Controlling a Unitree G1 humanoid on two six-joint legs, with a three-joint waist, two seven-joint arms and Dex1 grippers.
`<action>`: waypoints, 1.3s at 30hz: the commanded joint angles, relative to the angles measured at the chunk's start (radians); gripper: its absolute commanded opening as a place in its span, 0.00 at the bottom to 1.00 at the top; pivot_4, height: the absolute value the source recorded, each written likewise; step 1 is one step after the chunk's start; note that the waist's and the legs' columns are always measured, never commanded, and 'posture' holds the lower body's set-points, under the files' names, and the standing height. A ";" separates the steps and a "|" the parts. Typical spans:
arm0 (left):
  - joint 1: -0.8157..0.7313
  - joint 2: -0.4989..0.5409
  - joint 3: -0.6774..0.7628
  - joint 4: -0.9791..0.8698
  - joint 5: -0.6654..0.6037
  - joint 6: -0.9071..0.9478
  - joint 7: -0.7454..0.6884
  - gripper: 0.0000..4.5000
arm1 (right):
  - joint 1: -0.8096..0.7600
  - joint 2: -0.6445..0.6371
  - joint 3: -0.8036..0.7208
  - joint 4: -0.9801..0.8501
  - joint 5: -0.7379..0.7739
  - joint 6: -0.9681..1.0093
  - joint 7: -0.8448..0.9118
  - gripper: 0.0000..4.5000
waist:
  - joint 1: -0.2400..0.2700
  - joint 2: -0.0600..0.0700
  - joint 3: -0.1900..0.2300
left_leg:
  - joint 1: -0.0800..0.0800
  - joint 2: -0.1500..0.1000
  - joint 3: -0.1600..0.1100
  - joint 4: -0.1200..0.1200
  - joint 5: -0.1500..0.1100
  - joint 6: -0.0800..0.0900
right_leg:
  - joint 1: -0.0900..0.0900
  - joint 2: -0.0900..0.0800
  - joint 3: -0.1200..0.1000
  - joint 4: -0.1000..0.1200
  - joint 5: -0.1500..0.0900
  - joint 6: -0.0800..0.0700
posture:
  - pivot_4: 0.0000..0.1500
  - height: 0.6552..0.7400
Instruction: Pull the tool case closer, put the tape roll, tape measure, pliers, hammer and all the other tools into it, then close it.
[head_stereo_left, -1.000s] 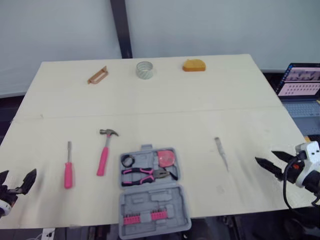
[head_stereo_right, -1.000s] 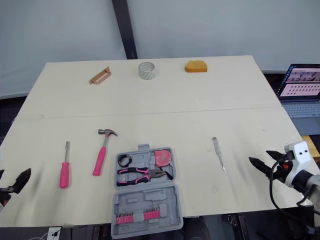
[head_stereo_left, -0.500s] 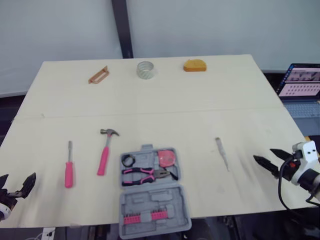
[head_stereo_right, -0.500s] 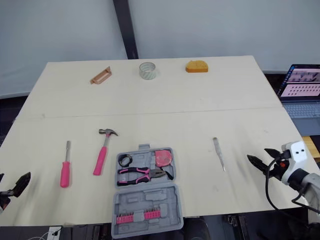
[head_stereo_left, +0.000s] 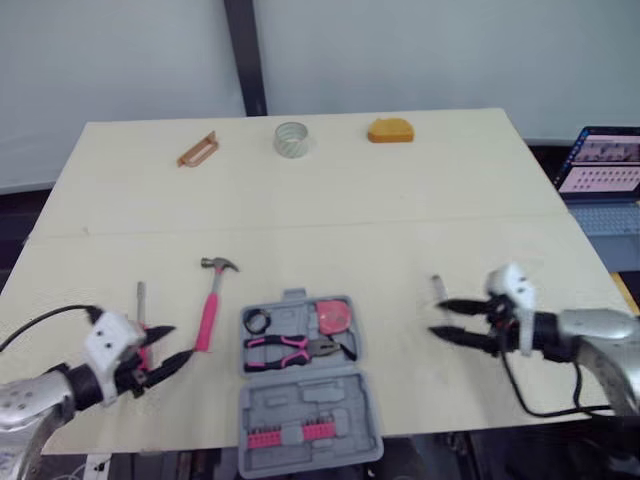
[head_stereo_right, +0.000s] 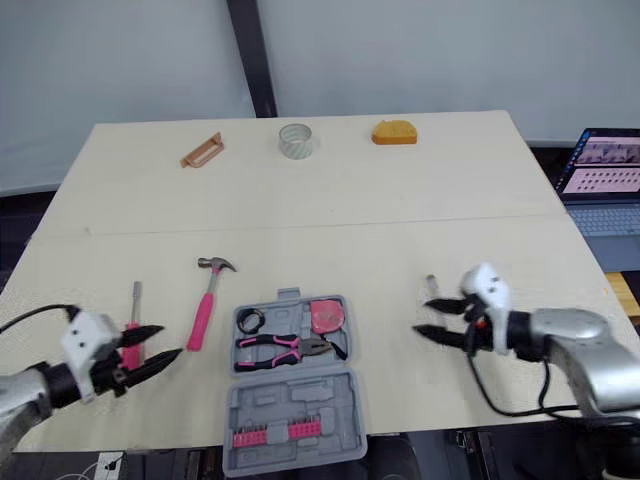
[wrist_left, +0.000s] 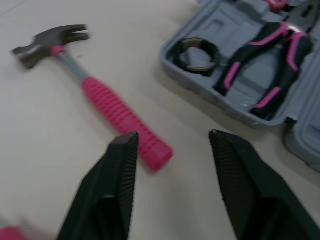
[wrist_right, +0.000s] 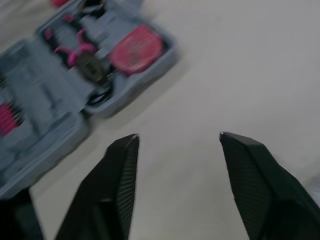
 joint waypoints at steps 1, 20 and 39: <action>-0.010 0.018 -0.073 -0.034 0.018 0.035 -0.032 0.17 | -0.038 0.001 0.104 -0.045 -0.059 -0.009 0.009 0.15 | 0.000 0.000 0.000 | 0.000 0.000 0.000 0.000 0.000 0.000 | 0.000 0.000 0.000 0.000 0.000 0.000 | 1.00 1.00; -0.013 -0.032 -0.273 -0.057 0.110 0.089 0.009 0.02 | -0.125 0.151 0.352 0.066 -0.249 -0.065 -0.021 0.01 | 0.000 -0.001 0.001 | -0.001 0.000 0.000 0.002 0.000 0.000 | 0.000 0.000 0.000 0.001 0.000 0.000 | 1.00 1.00; -0.167 -0.127 -0.374 0.015 0.167 0.080 0.053 0.02 | -0.147 0.233 0.353 0.087 -0.267 -0.049 -0.061 0.01 | 0.018 -0.001 0.001 | -0.001 0.000 -0.001 0.006 0.000 0.000 | 0.000 0.000 0.000 0.003 0.000 0.000 | 1.00 1.00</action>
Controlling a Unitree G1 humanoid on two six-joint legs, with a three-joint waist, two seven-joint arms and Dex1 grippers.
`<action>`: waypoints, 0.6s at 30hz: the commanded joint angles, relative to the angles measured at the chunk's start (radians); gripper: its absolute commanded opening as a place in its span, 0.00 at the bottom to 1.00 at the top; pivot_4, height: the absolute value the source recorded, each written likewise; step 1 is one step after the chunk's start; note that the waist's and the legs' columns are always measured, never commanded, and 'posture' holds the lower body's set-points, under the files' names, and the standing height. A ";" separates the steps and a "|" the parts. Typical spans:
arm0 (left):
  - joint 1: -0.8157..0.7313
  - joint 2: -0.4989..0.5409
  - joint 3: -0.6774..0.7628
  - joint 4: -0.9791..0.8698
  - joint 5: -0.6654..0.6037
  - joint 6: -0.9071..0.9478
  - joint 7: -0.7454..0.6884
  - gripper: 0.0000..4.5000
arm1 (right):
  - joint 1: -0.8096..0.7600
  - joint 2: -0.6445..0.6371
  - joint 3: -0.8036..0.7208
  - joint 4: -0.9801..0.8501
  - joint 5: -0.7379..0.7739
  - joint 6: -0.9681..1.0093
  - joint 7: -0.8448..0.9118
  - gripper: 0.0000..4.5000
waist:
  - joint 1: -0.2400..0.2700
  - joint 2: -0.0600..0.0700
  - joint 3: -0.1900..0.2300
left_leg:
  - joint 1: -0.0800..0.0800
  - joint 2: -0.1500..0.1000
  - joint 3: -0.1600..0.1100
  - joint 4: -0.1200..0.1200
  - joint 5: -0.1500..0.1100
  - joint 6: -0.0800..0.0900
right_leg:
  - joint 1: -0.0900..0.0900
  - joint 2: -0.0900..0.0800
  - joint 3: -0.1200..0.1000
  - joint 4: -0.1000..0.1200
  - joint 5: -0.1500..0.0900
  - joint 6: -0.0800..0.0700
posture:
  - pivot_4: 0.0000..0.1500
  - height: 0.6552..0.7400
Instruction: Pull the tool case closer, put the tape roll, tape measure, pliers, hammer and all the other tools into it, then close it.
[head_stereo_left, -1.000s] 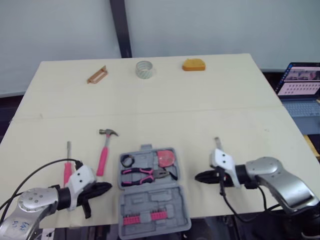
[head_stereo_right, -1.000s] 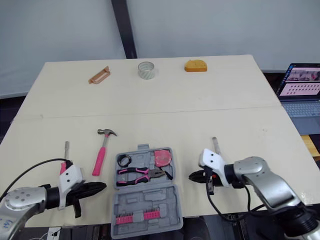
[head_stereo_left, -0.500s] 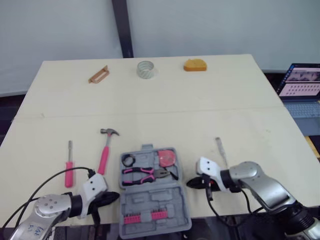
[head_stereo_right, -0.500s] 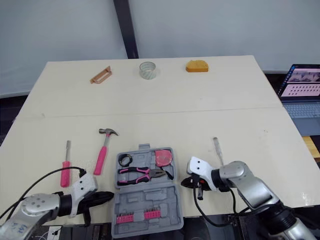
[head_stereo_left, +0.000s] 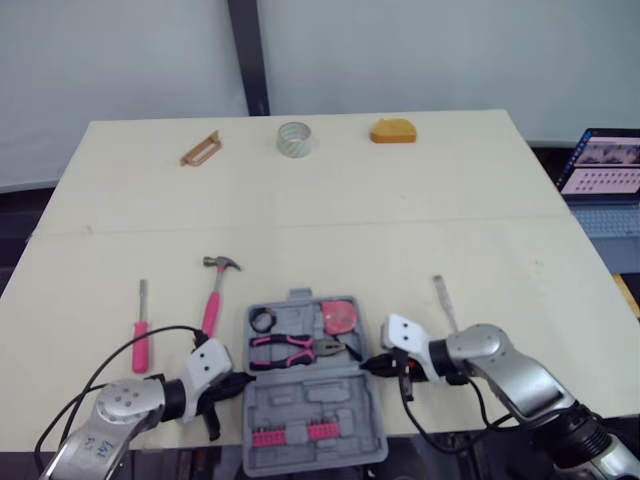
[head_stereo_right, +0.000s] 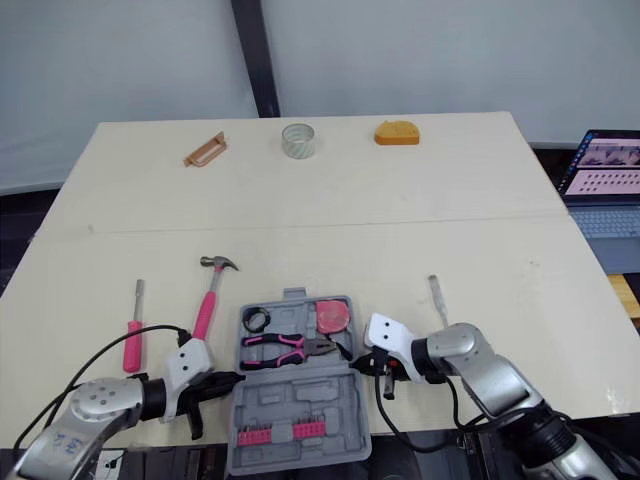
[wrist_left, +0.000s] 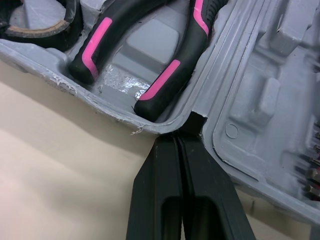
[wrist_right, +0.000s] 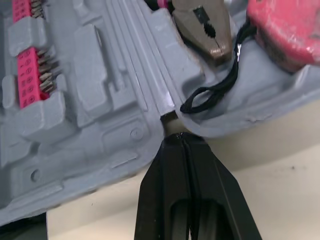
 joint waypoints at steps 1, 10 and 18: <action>-0.054 -0.024 -0.023 0.023 0.008 -0.010 0.007 0.02 | -0.014 0.021 -0.019 -0.022 0.014 -0.003 -0.013 0.01 | 0.007 0.000 0.000 | 0.000 0.000 0.000 0.001 0.000 0.000 | 0.000 0.000 0.000 0.001 0.000 0.000 | 1.00 1.00; -0.176 -0.068 -0.061 0.103 0.032 -0.017 0.004 0.02 | -0.030 0.039 -0.049 0.009 0.010 0.002 -0.047 0.01 | 0.008 0.000 0.000 | -0.001 0.000 -0.001 0.003 0.000 0.000 | 0.000 0.000 0.000 0.003 0.000 0.000 | 1.00 1.00; -0.212 -0.084 -0.059 0.152 0.048 -0.044 0.002 0.02 | -0.061 0.058 -0.060 0.076 -0.006 -0.022 -0.064 0.01 | 0.008 0.000 0.000 | -0.001 0.000 -0.001 0.004 0.000 0.000 | 0.000 0.000 0.000 0.003 0.000 0.000 | 1.00 1.00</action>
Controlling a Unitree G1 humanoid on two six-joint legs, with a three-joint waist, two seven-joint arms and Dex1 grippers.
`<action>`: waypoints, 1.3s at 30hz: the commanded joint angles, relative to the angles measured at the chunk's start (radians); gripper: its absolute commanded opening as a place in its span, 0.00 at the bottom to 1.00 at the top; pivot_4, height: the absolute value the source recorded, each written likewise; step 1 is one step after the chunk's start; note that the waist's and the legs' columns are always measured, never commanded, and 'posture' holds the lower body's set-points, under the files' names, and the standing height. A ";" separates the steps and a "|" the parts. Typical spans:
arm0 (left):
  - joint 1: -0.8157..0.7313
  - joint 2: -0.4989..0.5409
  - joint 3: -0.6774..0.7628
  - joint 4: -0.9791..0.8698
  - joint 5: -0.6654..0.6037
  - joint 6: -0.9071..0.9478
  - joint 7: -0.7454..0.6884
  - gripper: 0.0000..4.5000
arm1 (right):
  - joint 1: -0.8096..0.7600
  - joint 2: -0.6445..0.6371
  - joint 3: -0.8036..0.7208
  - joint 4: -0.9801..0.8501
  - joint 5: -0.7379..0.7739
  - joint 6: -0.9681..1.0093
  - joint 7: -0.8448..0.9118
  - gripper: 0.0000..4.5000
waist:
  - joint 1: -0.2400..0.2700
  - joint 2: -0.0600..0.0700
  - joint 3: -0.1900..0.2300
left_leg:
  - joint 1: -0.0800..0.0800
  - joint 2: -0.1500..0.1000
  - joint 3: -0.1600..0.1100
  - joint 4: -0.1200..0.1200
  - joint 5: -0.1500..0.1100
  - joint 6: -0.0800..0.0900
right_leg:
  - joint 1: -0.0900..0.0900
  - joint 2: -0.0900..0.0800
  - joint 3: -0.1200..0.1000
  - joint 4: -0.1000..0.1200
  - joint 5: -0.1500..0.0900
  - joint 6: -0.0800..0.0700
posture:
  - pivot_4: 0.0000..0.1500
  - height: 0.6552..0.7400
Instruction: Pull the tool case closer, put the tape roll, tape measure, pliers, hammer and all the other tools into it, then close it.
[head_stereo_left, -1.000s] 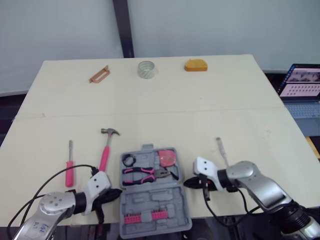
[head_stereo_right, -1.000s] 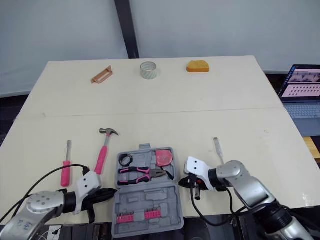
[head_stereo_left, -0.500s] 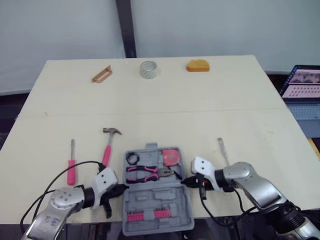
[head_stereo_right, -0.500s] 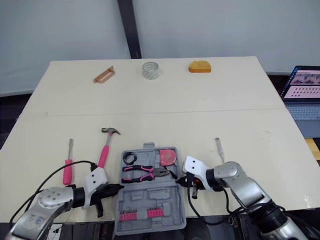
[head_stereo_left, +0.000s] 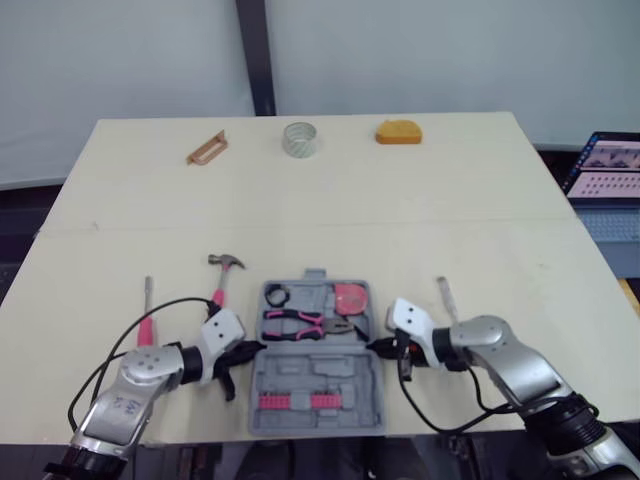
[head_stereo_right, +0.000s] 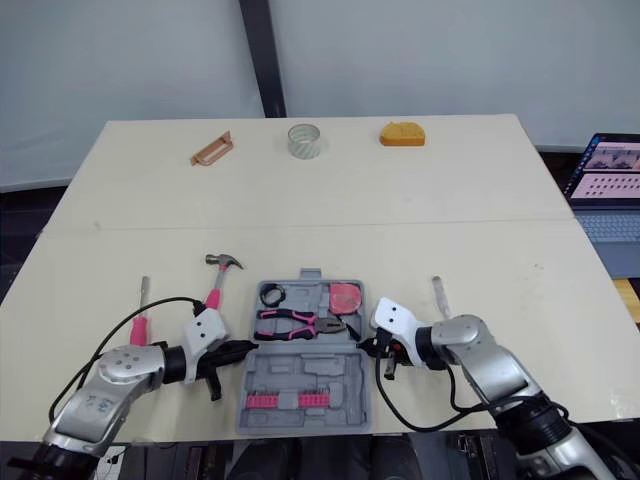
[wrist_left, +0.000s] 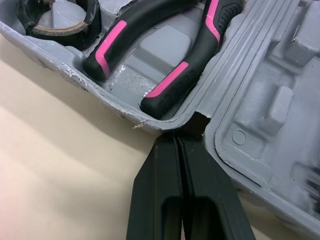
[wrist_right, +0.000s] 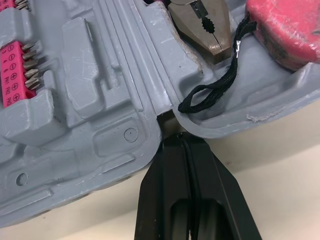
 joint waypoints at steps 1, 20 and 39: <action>-0.013 -0.019 -0.020 0.008 0.009 -0.030 0.005 0.02 | -0.025 0.028 -0.009 0.006 -0.003 -0.026 -0.016 0.01 | 0.000 0.000 0.000 | 0.000 0.000 0.000 0.000 0.000 0.000 | 0.000 0.000 0.000 0.000 0.000 0.000 | 1.00 1.00; -0.070 -0.065 -0.008 0.070 0.031 -0.078 0.027 0.02 | -0.067 0.072 -0.021 0.069 -0.040 -0.057 -0.025 0.01 | -0.001 0.000 0.000 | 0.000 0.000 0.000 0.001 0.000 0.000 | 0.000 0.000 0.000 0.001 0.000 0.000 | 1.00 1.00; -0.071 -0.082 0.003 0.069 0.035 -0.082 0.040 0.02 | -0.077 0.092 -0.031 0.079 -0.065 -0.062 -0.030 0.01 | -0.003 0.000 0.000 | 0.000 0.000 0.000 0.000 0.000 0.000 | 0.000 0.000 0.000 0.001 0.000 0.000 | 1.00 1.00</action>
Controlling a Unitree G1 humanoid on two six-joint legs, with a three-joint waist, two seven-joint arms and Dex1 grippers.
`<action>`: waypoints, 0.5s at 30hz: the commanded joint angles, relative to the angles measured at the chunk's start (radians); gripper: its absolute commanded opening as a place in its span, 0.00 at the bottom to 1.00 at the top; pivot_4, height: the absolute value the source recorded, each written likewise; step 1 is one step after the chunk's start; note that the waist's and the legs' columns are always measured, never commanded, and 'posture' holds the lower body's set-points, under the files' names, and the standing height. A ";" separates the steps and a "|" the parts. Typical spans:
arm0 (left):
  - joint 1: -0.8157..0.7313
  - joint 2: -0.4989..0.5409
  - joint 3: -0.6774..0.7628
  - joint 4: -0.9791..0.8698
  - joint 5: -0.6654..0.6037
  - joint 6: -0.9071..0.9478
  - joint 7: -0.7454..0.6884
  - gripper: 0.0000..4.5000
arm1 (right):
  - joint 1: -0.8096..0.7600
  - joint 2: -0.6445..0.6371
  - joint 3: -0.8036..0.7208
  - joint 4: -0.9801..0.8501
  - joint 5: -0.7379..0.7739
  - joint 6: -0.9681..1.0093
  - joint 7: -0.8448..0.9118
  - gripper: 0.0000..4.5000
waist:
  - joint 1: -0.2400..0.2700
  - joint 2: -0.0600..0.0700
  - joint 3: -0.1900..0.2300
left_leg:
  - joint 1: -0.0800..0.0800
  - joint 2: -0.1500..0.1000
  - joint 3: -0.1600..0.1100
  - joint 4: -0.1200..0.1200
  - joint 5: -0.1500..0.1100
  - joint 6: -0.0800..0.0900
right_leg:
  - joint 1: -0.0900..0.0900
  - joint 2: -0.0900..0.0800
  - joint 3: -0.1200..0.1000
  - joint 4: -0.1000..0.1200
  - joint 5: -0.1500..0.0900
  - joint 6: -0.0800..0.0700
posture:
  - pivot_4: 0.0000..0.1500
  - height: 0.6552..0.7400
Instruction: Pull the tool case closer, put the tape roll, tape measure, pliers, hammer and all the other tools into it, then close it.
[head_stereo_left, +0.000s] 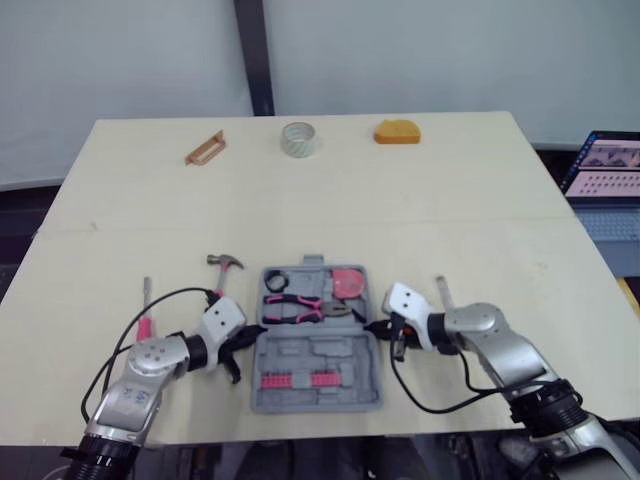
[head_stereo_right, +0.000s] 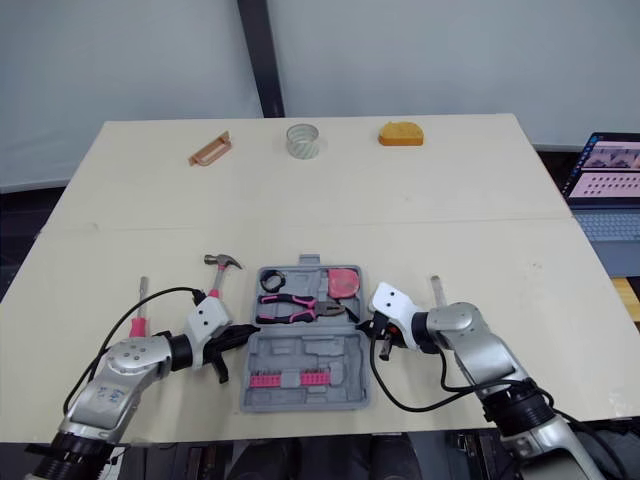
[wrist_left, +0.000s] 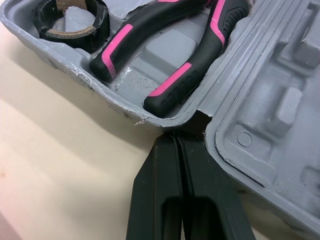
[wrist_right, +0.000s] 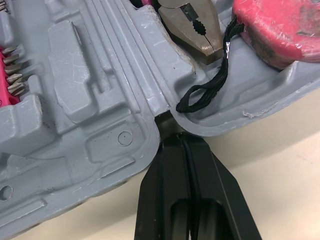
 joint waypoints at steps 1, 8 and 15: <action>-0.013 -0.015 -0.018 -0.015 -0.004 -0.020 -0.002 0.02 | -0.012 0.024 -0.001 -0.010 0.008 -0.018 -0.013 0.01 | 0.000 0.000 0.000 | 0.000 0.000 0.000 0.000 0.000 0.000 | 0.000 0.000 0.000 0.000 0.000 0.000 | 1.00 1.00; -0.016 -0.015 -0.015 -0.012 -0.008 -0.017 -0.003 0.02 | -0.015 0.026 -0.003 -0.009 0.008 -0.015 -0.011 0.01 | 0.000 0.000 0.000 | 0.000 0.000 0.000 0.000 0.000 0.000 | 0.000 0.000 0.000 0.000 0.000 0.000 | 1.00 1.00; -0.006 -0.010 -0.024 -0.023 -0.009 -0.004 -0.012 0.02 | 0.009 0.012 0.002 -0.031 0.014 -0.004 0.001 0.01 | 0.000 0.000 0.000 | 0.000 0.000 0.000 0.000 0.000 0.000 | 0.000 0.000 0.000 0.000 0.000 0.000 | 1.00 1.00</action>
